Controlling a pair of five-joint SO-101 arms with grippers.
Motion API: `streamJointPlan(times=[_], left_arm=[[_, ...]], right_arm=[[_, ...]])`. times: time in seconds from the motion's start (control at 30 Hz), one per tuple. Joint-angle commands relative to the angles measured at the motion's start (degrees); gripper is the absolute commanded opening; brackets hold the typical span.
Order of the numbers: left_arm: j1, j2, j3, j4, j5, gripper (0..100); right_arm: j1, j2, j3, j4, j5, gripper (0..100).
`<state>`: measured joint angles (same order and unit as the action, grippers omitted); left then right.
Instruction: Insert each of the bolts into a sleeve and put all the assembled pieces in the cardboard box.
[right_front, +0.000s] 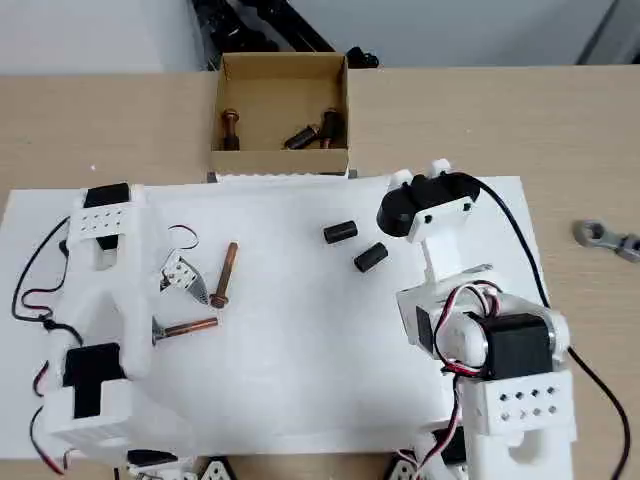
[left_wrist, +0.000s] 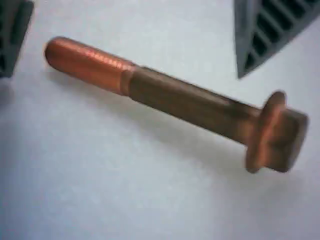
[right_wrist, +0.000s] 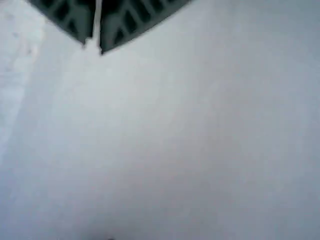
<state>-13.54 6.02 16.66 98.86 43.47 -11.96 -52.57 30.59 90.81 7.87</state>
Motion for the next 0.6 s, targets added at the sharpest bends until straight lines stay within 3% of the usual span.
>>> streamJointPlan(times=[0.0,0.2,0.33,0.57], left_arm=[[0.79,-7.03,-0.75,1.49,-0.62,27],[9.76,-16.88,-0.75,1.49,-6.15,27],[13.71,-15.91,-0.48,1.49,-8.62,27],[11.25,-1.05,-3.38,-1.67,-40.53,27]], right_arm=[[0.13,-0.84,-0.26,-1.10,0.70,0.4],[0.13,-0.84,-0.26,-1.10,0.70,0.4],[0.13,-0.84,-0.26,-1.10,0.70,0.4],[0.13,-0.84,-0.26,-1.01,0.70,0.4]])
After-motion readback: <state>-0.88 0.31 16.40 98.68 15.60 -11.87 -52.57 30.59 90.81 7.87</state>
